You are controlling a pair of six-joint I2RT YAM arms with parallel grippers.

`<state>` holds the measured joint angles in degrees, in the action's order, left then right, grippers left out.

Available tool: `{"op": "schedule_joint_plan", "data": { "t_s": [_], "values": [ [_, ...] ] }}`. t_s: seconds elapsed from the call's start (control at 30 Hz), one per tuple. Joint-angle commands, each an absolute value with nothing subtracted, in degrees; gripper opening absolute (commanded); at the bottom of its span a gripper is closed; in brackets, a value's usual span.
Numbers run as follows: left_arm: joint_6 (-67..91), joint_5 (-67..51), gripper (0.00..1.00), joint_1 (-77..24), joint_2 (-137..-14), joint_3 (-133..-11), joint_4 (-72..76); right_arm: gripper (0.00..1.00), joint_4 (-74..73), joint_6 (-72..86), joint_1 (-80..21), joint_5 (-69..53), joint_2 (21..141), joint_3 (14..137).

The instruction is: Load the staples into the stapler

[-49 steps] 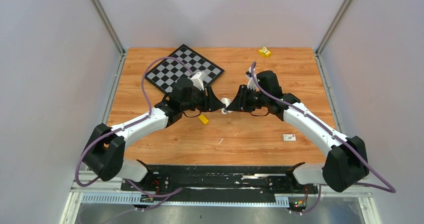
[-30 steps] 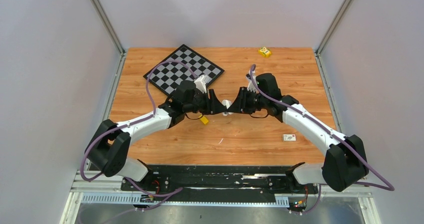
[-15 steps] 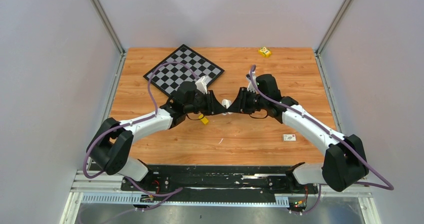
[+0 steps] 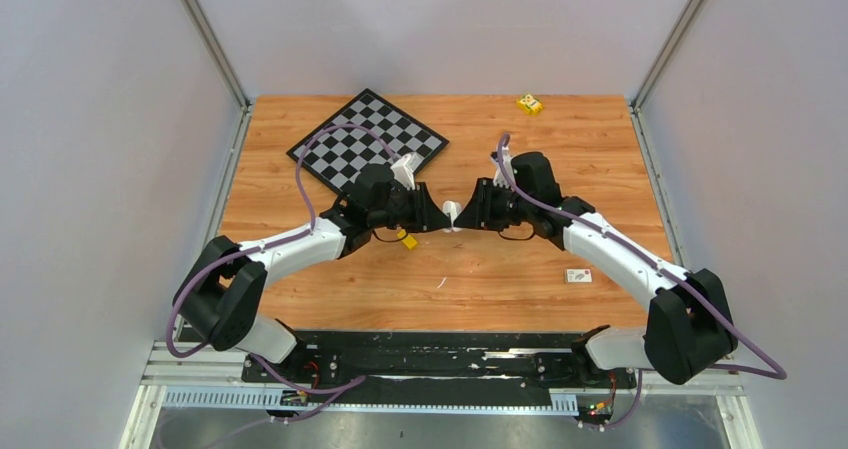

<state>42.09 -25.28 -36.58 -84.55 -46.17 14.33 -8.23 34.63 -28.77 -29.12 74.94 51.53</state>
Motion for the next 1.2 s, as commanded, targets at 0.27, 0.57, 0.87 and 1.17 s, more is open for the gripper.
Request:
{"op": "schedule_joint_plan", "data": {
  "t_s": [0.27,0.57,0.87,1.17],
  "values": [
    [41.4,-24.2,0.0,-37.0,-84.0,-47.0,13.6,0.43,-7.6,32.4,-30.3,-28.2,74.0,50.3],
    [42.2,-24.2,0.0,-36.9,-83.2,-46.8,13.8,0.45,-7.0,31.9,-31.5,-28.9,74.9,50.0],
    [40.1,-23.4,0.0,-37.0,-81.5,-46.2,12.1,0.22,-11.3,29.9,-31.6,-25.5,74.3,51.4],
    [21.7,-14.0,0.0,-40.5,-76.5,-48.0,-2.6,0.13,-15.0,27.9,-29.4,-26.8,70.6,53.6]
  ]
}}
